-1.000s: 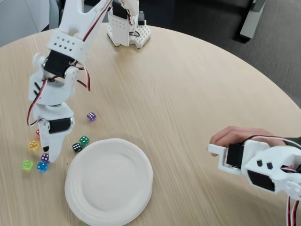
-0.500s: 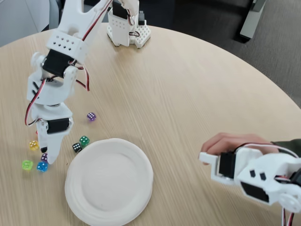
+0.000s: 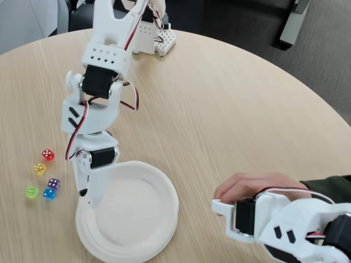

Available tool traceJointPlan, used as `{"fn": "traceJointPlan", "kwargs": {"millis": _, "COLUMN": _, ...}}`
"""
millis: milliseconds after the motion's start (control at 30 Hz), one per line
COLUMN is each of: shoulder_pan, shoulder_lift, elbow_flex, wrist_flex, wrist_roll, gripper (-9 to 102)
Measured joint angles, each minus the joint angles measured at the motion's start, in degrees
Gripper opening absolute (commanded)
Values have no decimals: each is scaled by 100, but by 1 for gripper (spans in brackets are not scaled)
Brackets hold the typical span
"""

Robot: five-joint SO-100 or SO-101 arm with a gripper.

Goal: Pick a purple dice and put it in the plate.

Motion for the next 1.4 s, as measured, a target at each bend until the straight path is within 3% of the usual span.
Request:
{"fn": "traceJointPlan", "kwargs": {"millis": 400, "shoulder_pan": -105, "shoulder_lift": -18, "elbow_flex": -158, "wrist_flex": 0, "wrist_roll": 193, "gripper": 14}}
{"fn": "traceJointPlan", "kwargs": {"millis": 633, "shoulder_pan": -642, "shoulder_lift": -589, "elbow_flex": -1441, "wrist_flex": 62, "wrist_roll": 589, "gripper": 13}}
{"fn": "traceJointPlan", "kwargs": {"millis": 1100, "shoulder_pan": -668, "shoulder_lift": -800, "elbow_flex": -2083, "wrist_flex": 2171, "wrist_roll": 817, "gripper": 14}}
{"fn": "traceJointPlan", "kwargs": {"millis": 1400, "shoulder_pan": -606, "shoulder_lift": -800, "elbow_flex": -2083, "wrist_flex": 2725, "wrist_roll": 1415, "gripper": 14}}
